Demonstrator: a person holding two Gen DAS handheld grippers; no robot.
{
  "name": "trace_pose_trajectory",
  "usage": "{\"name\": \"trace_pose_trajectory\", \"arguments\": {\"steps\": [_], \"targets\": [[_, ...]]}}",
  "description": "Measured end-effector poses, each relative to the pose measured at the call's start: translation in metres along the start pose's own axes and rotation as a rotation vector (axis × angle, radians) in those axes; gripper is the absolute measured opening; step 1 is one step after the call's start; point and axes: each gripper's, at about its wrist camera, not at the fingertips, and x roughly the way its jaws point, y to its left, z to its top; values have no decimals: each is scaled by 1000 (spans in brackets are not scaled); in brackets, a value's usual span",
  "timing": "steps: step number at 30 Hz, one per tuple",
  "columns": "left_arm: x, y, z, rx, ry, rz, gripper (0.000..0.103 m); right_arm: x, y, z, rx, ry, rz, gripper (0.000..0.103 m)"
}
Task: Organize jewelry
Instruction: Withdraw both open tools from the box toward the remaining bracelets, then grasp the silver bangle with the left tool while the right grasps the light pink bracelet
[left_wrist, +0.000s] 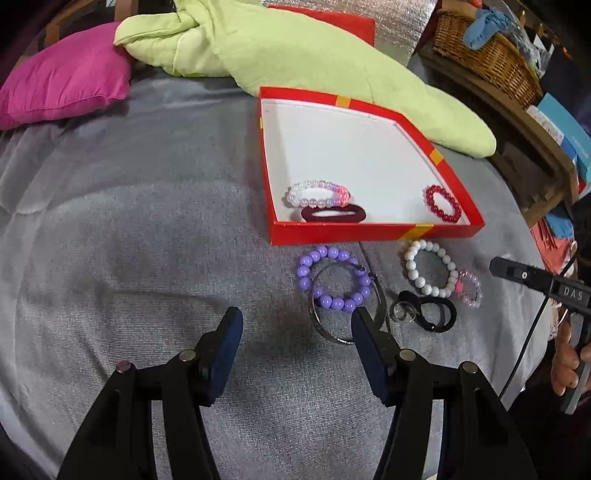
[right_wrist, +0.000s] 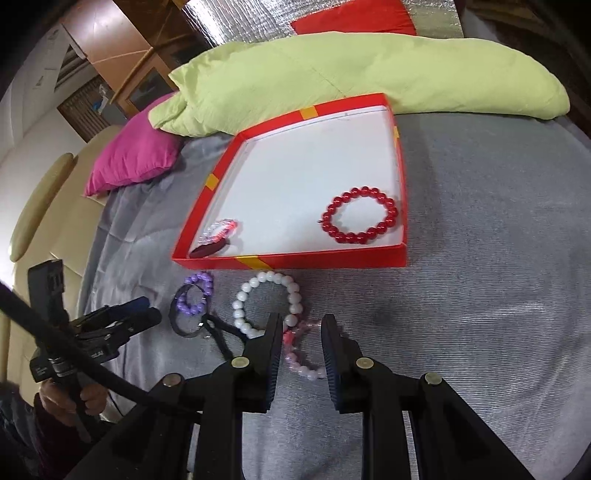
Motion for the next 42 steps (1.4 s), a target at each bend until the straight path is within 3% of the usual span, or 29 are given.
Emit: {"name": "trace_pose_trajectory", "arguments": {"steps": [5, 20, 22, 28, 33, 36, 42], "targets": [[10, -3, -1, 10, 33, 15, 62, 6, -1, 2, 14, 12, 5, 24], [22, -13, -1, 44, 32, 8, 61, 17, 6, 4, -11, 44, -26, 24], [23, -14, -1, 53, 31, 11, 49, 17, -1, 4, 4, 53, -34, 24], [24, -16, -3, 74, 29, -12, 27, 21, -7, -2, -17, 89, -44, 24], [26, -19, -3, 89, 27, -26, 19, 31, 7, -11, -112, 116, -102, 23], [27, -20, -3, 94, 25, -25, 16, 32, 13, -15, -166, 107, -138, 10], [25, -17, -3, 84, 21, -30, 11, 23, 12, -12, -168, 54, -161, 9]]}}
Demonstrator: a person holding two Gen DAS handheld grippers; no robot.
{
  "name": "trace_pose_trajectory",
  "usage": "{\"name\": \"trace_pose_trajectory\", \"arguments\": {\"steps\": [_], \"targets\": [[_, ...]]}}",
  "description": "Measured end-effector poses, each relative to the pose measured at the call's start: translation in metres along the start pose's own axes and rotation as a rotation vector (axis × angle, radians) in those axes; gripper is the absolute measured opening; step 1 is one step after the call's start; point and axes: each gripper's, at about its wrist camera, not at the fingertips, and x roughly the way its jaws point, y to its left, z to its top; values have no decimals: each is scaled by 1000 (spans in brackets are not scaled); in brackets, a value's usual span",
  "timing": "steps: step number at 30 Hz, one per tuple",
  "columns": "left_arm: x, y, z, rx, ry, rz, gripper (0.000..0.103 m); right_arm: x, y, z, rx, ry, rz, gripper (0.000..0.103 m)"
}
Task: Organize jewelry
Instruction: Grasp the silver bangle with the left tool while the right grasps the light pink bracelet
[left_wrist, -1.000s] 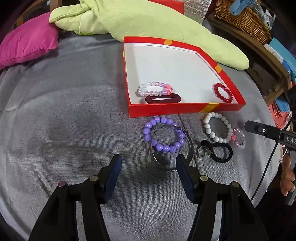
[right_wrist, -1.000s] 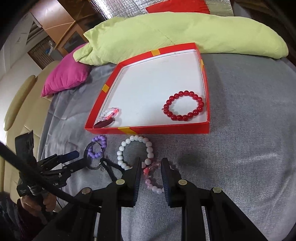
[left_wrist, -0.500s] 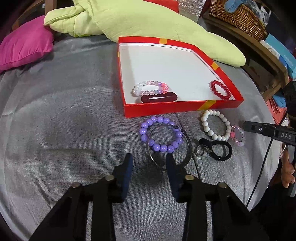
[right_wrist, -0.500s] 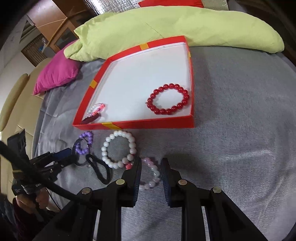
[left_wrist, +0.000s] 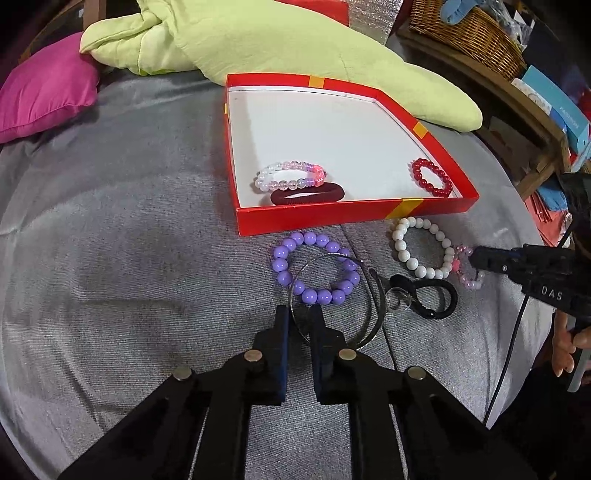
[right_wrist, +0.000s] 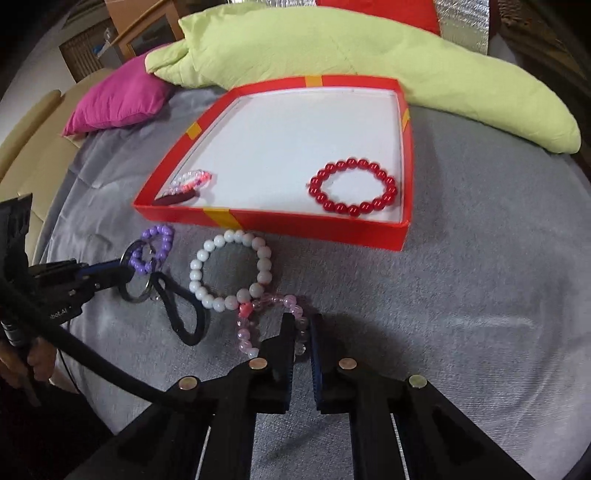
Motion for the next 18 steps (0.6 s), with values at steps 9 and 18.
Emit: {"name": "trace_pose_trajectory", "arguments": {"steps": [9, 18], "targets": [[-10, 6, -2, 16, -27, -3, 8, -18, -10, 6, 47, -71, 27, 9], [-16, 9, -8, 59, -29, -1, 22, -11, -9, 5, 50, -46, 27, 9]]}}
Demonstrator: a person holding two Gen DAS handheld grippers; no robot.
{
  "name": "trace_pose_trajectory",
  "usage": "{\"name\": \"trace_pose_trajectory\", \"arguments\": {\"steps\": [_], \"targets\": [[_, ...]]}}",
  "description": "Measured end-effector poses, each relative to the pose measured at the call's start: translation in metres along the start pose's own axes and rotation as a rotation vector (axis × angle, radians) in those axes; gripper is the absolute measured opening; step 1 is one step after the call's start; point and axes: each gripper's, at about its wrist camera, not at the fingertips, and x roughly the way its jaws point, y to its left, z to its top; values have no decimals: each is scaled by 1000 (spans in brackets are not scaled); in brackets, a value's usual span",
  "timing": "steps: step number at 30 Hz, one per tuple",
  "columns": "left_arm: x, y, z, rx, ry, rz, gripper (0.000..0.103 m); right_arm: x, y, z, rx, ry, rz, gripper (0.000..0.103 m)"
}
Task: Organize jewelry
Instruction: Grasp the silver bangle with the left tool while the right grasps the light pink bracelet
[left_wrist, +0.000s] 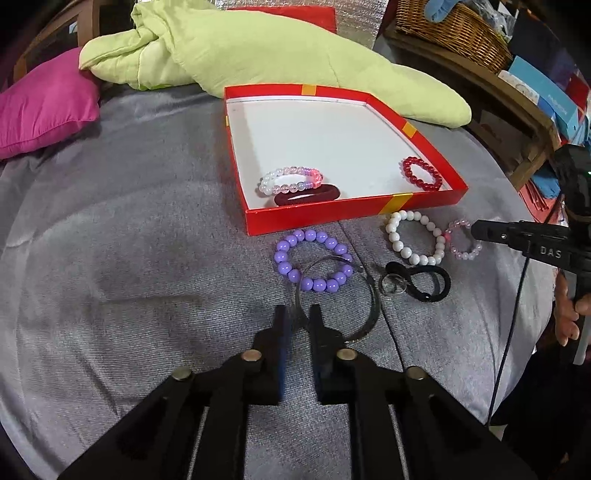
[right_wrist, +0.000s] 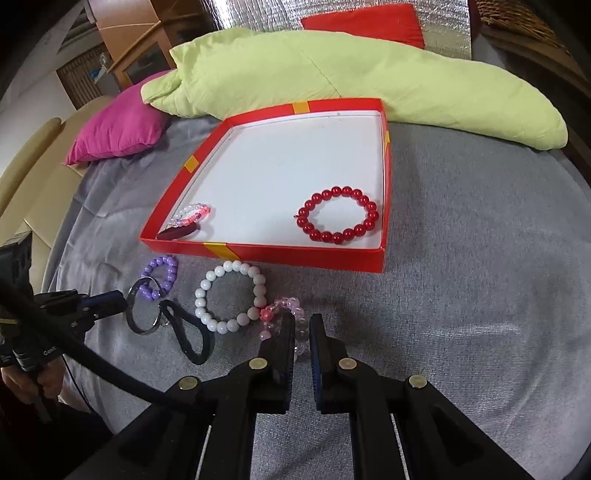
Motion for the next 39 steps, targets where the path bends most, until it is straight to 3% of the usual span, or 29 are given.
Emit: {"name": "trace_pose_trajectory", "arguments": {"steps": [1, 3, 6, 15, 26, 30, 39], "targets": [[-2, -1, 0, 3, -9, -6, 42, 1, 0, 0, 3, 2, 1, 9], [-4, -2, 1, -2, -25, 6, 70, 1, 0, 0, 5, 5, 5, 9], [-7, -9, 3, 15, -46, -6, 71, 3, 3, 0, -1, 9, 5, 9], [21, -38, 0, 122, 40, 70, 72, 6, -1, -1, 20, 18, 12, 9], [31, -38, 4, 96, 24, 36, 74, -3, -5, 2, 49, -19, 31, 9], [28, -35, 3, 91, 10, 43, 62, -4, -4, 3, 54, -26, 38, 9], [15, -20, 0, 58, -7, 27, 62, -11, -5, 4, 58, -55, 65, 9]]}}
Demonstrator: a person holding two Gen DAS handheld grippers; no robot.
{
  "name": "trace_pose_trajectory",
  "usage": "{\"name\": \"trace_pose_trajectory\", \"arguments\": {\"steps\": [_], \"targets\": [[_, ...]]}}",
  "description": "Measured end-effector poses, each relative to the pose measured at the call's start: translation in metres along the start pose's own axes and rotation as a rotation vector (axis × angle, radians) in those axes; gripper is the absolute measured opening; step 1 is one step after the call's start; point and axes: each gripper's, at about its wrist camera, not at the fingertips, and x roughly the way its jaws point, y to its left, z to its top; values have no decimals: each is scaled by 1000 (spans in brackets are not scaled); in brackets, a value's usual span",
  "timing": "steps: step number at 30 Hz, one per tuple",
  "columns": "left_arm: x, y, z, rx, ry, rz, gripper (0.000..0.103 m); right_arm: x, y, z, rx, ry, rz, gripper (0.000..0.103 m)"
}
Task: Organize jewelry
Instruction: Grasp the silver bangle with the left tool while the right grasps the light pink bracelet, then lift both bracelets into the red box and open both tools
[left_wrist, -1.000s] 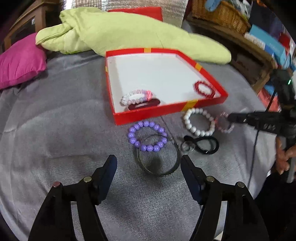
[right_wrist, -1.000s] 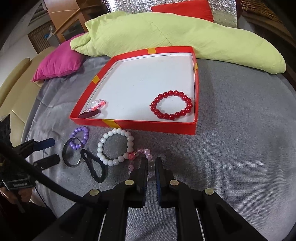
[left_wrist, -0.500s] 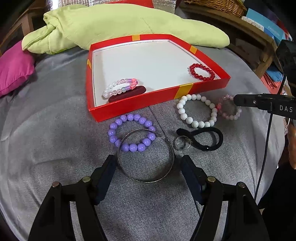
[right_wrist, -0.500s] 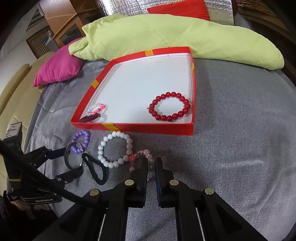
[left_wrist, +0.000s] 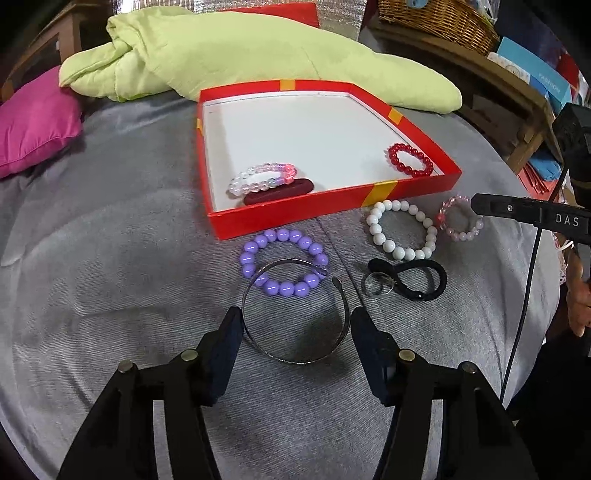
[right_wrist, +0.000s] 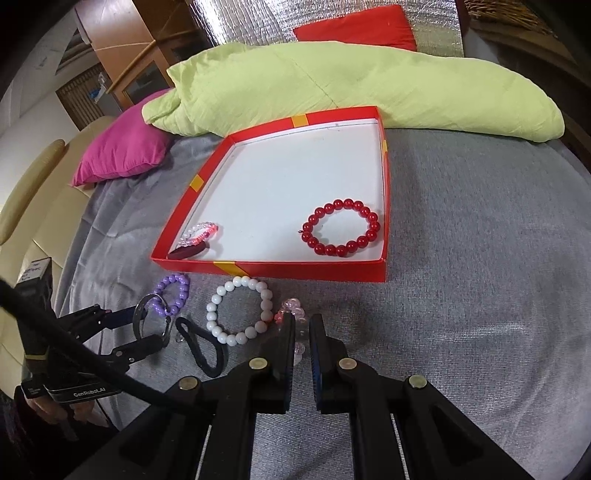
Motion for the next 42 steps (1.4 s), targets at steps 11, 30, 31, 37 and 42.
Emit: {"name": "trace_pose_trajectory", "arguments": {"steps": [11, 30, 31, 37, 42], "targets": [[-38, 8, 10, -17, -116, -13, 62, -13, 5, 9, 8, -73, 44, 9], [-4, 15, 83, -125, -179, 15, 62, -4, 9, 65, 101, -189, 151, 9], [-1, 12, 87, -124, -179, 18, 62, 2, 8, 70, 114, -185, 150, 9], [28, -4, 114, -124, -163, -12, 62, 36, 1, 95, 145, -181, 133, 9], [49, -6, 128, -134, -139, -16, 62, 55, -14, 111, 203, -195, 136, 9]]}}
